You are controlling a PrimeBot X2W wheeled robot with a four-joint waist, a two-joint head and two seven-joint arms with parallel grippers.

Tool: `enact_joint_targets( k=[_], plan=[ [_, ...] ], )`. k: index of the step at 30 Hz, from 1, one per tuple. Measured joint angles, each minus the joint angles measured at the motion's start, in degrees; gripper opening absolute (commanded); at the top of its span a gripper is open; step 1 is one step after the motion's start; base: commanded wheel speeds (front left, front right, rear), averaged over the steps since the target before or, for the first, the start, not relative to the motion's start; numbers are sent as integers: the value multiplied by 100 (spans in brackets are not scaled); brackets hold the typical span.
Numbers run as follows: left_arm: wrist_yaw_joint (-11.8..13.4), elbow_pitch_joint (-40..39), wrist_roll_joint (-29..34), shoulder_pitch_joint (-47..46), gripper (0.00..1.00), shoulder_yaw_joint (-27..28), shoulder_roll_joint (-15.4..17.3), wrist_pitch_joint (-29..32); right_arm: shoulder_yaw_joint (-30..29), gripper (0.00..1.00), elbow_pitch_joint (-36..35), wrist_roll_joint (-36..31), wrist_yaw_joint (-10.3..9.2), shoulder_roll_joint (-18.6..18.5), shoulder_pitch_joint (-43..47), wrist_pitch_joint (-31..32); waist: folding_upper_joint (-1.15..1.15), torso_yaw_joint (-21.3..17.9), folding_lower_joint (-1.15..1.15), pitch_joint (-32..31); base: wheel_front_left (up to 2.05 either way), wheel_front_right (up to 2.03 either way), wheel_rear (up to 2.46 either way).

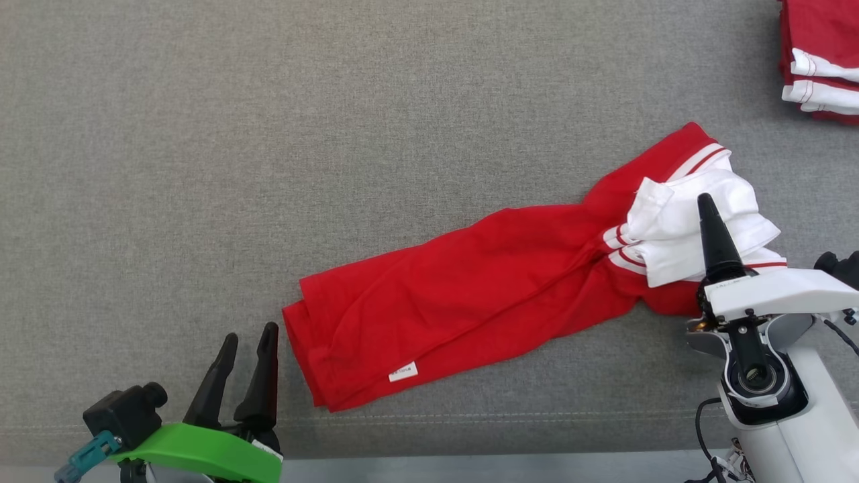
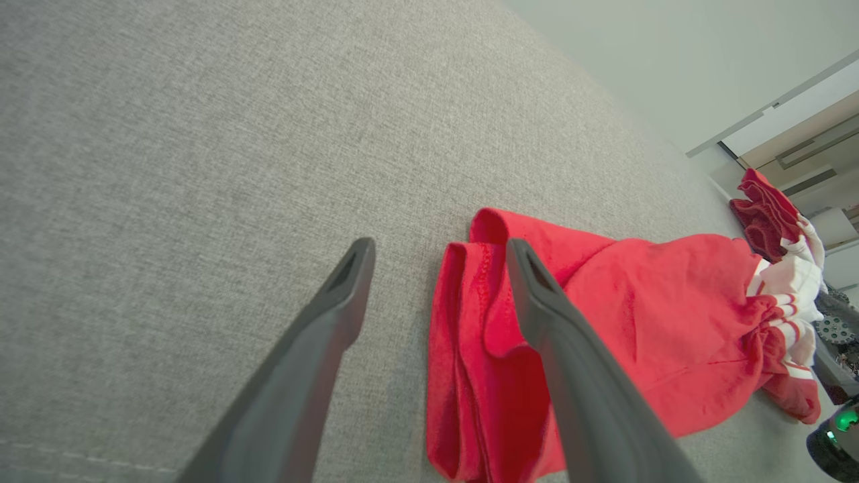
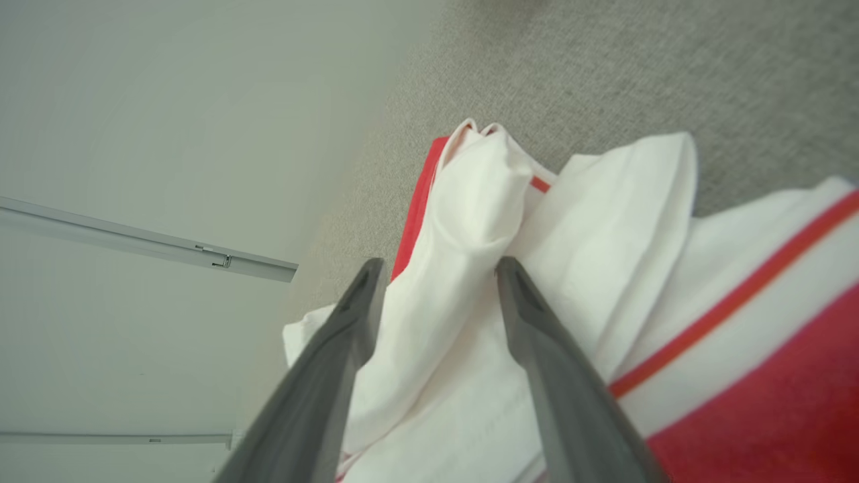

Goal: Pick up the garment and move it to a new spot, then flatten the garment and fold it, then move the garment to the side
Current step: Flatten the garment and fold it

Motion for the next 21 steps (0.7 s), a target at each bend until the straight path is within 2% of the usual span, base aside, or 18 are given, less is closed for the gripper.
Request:
enact_joint_targets(
  k=[1,2,11,21],
  plan=[
    [0,0,0,-1,100,-1,-3,0,0,2,30,1,0,2,-16,0,0,4,0,4,0,0,0],
    [-1,0,1,-1,100,-1,-7,0,0,0,55,2,0,12,-37,1,0,8,0,7,0,0,0],
    [-7,44,0,-14,100,8,-71,-1,-12,0,46,64,18,43,-313,5,0,43,0,-5,0,0,0],
    [-49,138,0,-16,100,5,-122,-2,-144,0,-245,148,120,70,-353,-79,0,30,0,-90,0,0,0]
  ],
)
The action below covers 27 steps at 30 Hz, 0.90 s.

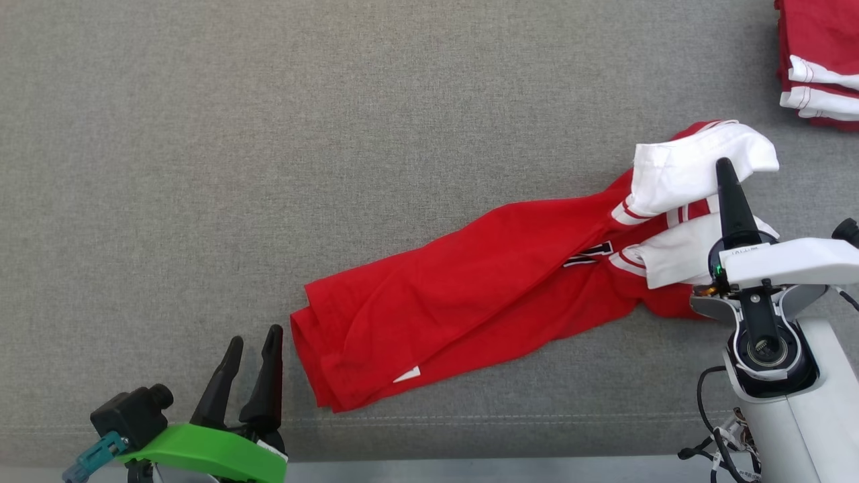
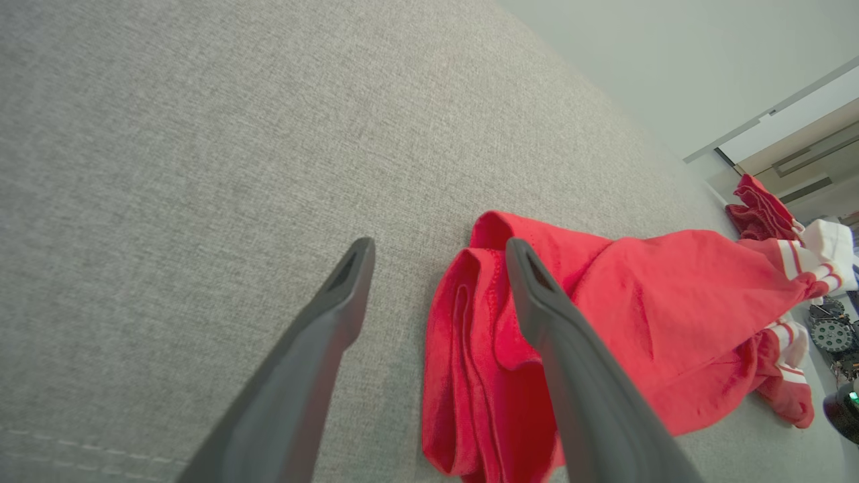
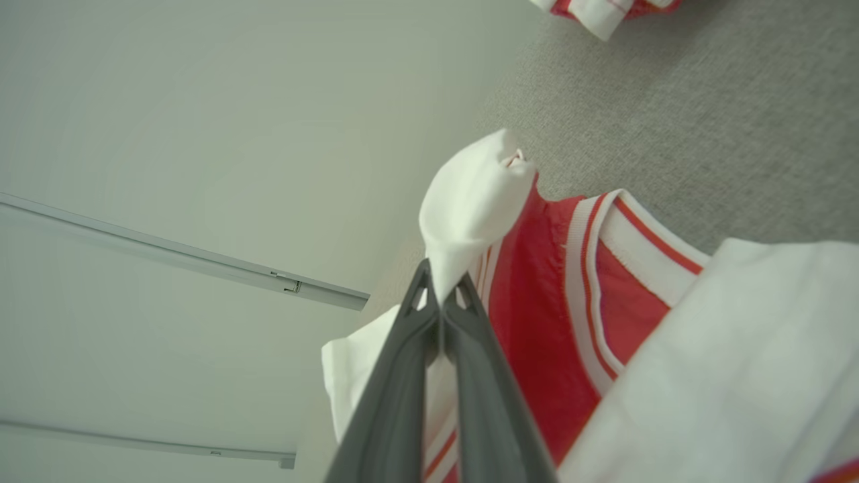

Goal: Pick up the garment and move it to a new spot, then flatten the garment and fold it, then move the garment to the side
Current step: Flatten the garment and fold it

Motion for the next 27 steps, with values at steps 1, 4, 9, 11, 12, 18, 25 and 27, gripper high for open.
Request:
enact_joint_targets(
  k=[1,4,9,11,12,18,25,27],
  plan=[
    [0,5,0,0,100,1,-2,0,0,0,-35,7,9,8,9,0,0,-2,0,-9,0,0,0],
    [0,21,0,1,100,4,-3,-1,-16,0,-124,19,21,16,108,-54,0,-10,0,-32,0,0,0],
    [0,27,0,1,100,22,-9,-2,-41,0,-235,42,14,30,532,-101,0,-29,0,-62,0,0,0],
    [0,26,0,2,100,43,-10,-8,-30,0,-256,42,12,32,727,-100,0,-43,0,-67,0,0,0],
    [0,24,0,6,100,64,-10,-8,-5,0,-261,42,2,33,796,-98,0,-56,0,-67,0,0,0],
    [-2,16,0,7,100,51,-7,-8,137,0,-243,30,-11,53,911,-48,0,-197,0,-52,0,0,0],
    [-7,19,1,5,100,29,-5,-8,25,0,-302,-13,-12,40,988,-108,0,-227,0,-59,0,0,0],
    [-8,30,2,5,100,13,-4,-7,20,0,-326,-16,-13,32,992,-108,0,-226,0,-64,0,0,0]
  ],
)
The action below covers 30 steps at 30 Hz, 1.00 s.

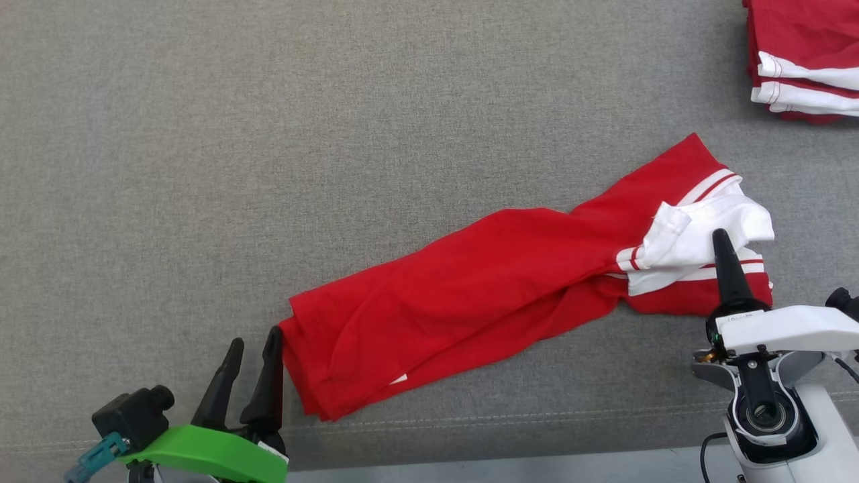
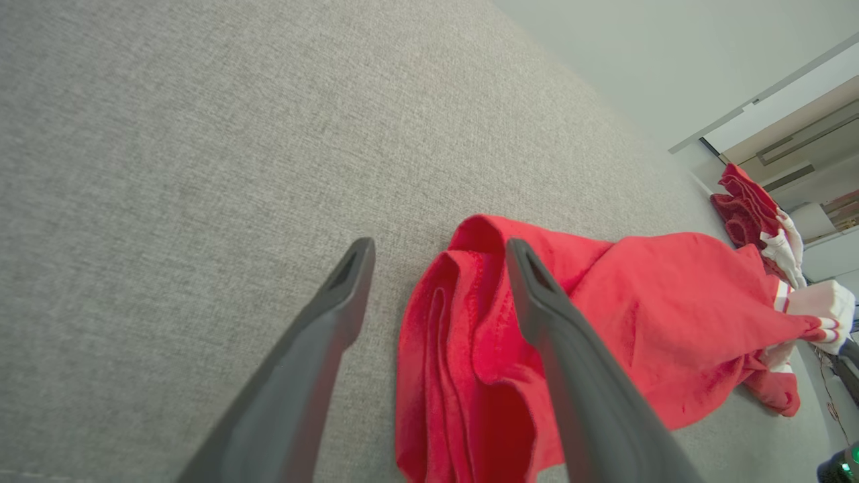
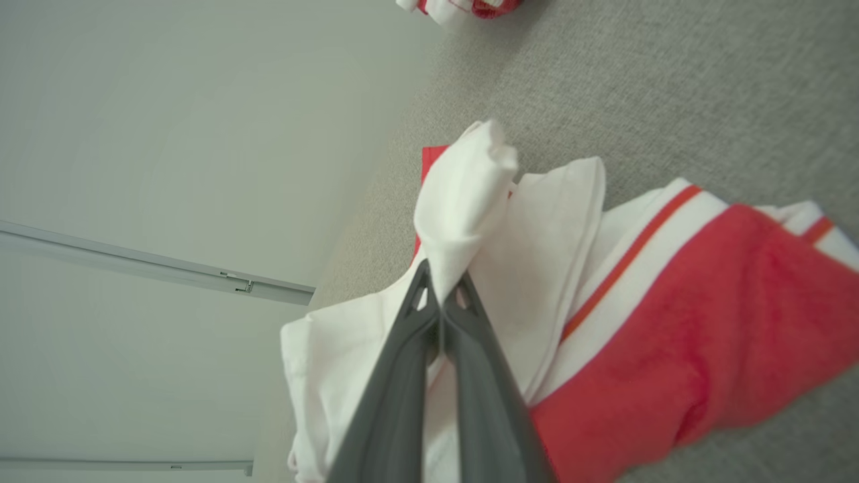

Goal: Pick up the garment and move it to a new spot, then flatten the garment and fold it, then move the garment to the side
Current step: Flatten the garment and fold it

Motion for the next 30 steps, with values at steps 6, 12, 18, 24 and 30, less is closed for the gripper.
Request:
enact_joint_targets(
  k=[6,12,18,24,30],
  plan=[
    [-99,26,-3,1,100,-201,-4,171,5,0,-5,-33,-5,-27,28,0,0,23,0,-4,0,0,0],
    [-154,54,-168,7,100,-276,-44,361,48,0,-26,-42,-7,-26,37,1,0,42,0,7,0,0,0],
    [-308,-110,-520,23,100,-349,-109,620,13,0,-81,-60,-37,-41,102,1,0,74,0,33,0,0,0],
    [-346,-148,-456,-43,100,-309,-70,621,76,0,-79,-93,-46,-45,116,9,0,117,0,70,0,0,0],
    [-348,-55,-398,-343,100,-304,30,727,122,0,-87,-102,-47,-42,116,18,0,125,0,112,0,0,0]
  ],
)
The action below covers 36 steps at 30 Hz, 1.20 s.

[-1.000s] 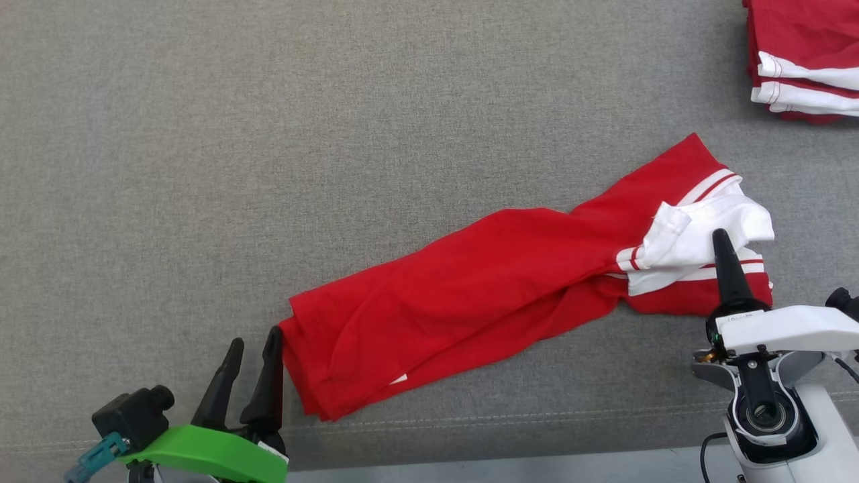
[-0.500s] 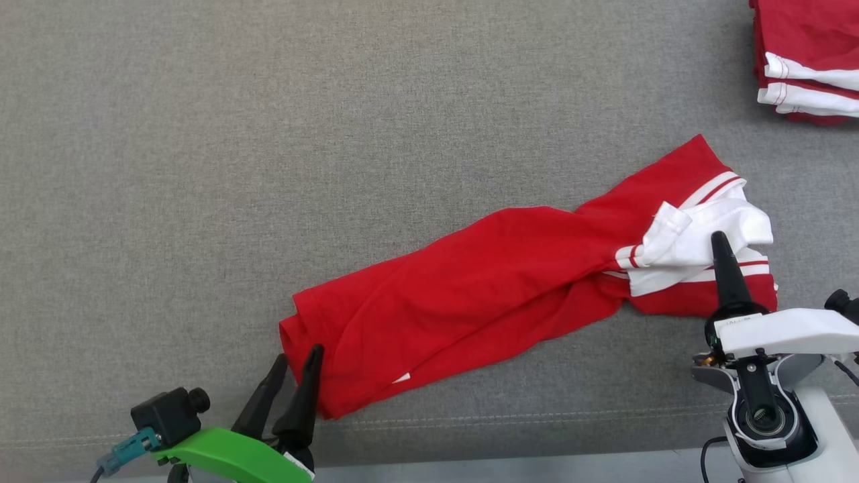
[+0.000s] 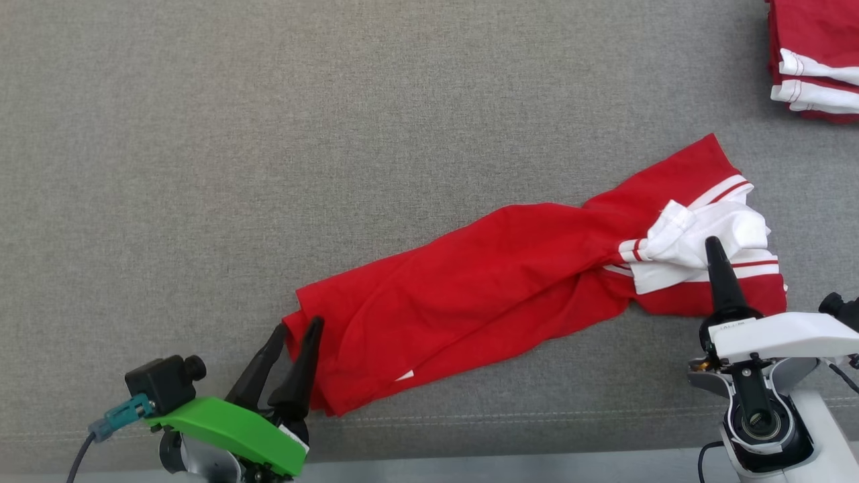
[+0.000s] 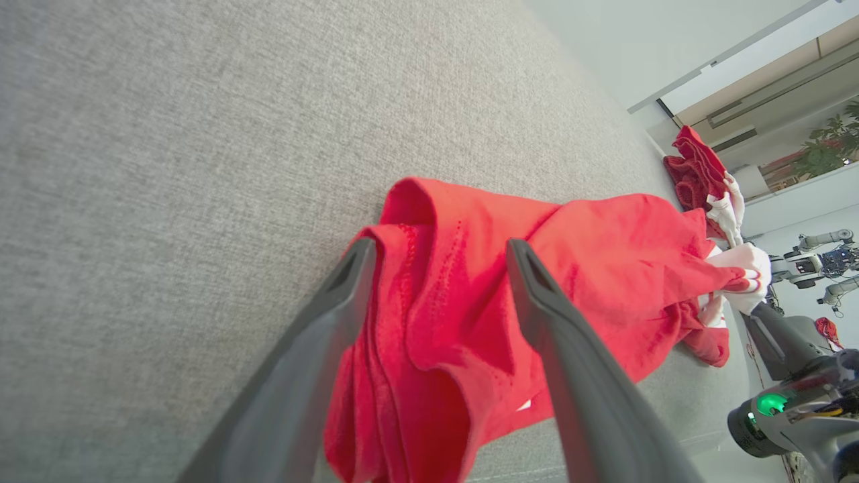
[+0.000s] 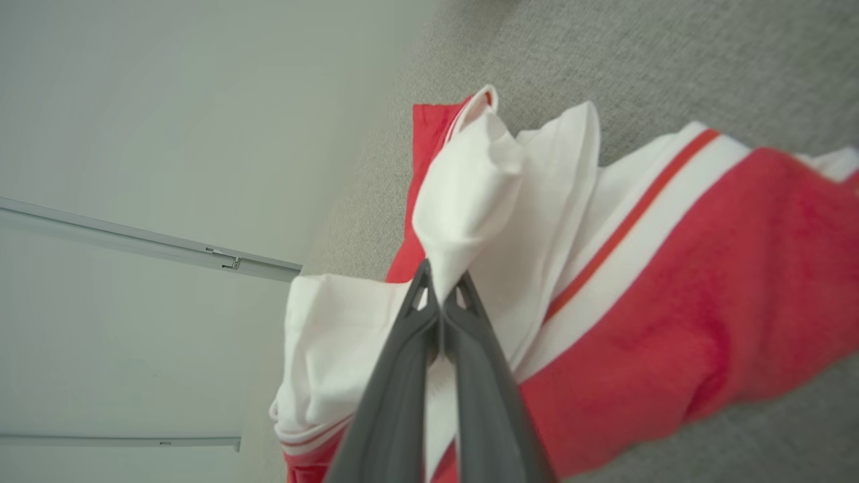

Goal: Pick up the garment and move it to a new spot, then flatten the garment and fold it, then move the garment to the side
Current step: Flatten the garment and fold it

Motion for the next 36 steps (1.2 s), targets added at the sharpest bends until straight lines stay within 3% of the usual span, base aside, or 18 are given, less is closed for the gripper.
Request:
enact_joint_targets(
  k=[36],
  plan=[
    [-80,-85,-20,-276,100,-231,-5,499,37,0,13,-58,-44,49,-2,45,0,-21,0,93,0,0,0]
  ],
)
